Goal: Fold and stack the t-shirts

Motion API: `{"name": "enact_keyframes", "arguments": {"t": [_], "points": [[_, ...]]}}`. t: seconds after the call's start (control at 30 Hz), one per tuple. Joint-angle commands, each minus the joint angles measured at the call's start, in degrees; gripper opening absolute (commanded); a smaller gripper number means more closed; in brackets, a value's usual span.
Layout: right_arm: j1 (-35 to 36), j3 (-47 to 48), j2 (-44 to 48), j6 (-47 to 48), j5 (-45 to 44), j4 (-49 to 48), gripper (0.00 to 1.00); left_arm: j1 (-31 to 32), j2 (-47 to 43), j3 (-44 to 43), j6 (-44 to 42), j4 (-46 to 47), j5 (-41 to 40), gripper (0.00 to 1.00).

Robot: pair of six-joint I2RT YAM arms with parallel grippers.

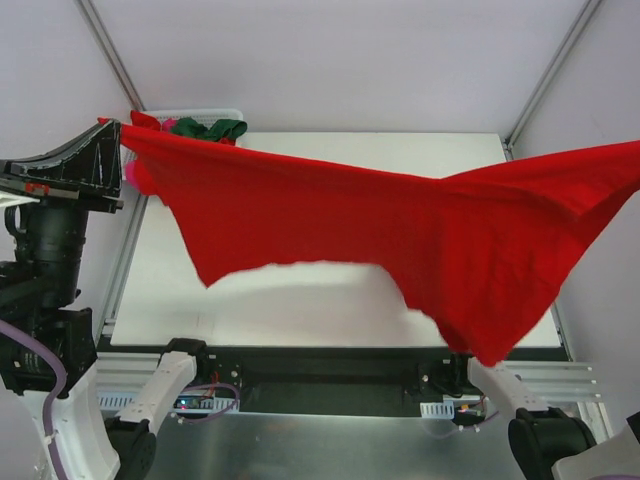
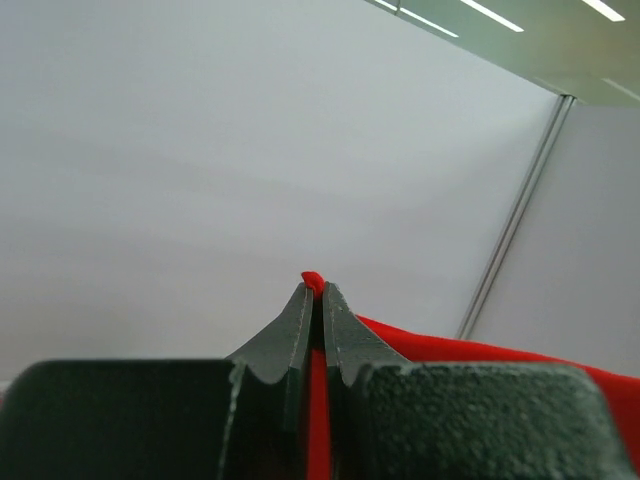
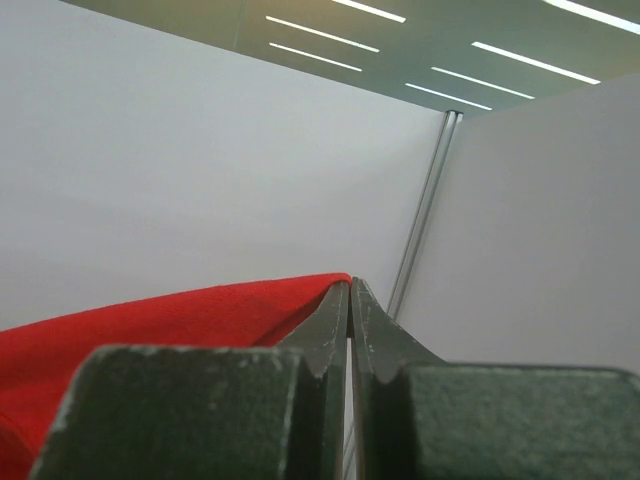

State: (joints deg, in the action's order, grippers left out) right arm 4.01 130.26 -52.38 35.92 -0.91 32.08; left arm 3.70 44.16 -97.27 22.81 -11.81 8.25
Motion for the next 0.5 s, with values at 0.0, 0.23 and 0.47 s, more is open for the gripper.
{"name": "enact_keyframes", "arguments": {"t": [0.0,0.23,0.47], "points": [[-0.8,-0.5,-1.6,2.0,-0.2,-0.3,0.01,-0.3,2.0,-1.8,-2.2,-2.5,-3.5,0.00],[-0.8,-2.3,-6.0,2.7,-1.6,-1.1,0.01,-0.3,7.8,-0.5,-1.9,-3.0,-5.3,0.00],[-0.8,-10.3,-12.8,3.5,-3.8,-4.3,0.00,-0.3,16.6,3.3,-1.1,-2.3,-7.5,0.00]]}}
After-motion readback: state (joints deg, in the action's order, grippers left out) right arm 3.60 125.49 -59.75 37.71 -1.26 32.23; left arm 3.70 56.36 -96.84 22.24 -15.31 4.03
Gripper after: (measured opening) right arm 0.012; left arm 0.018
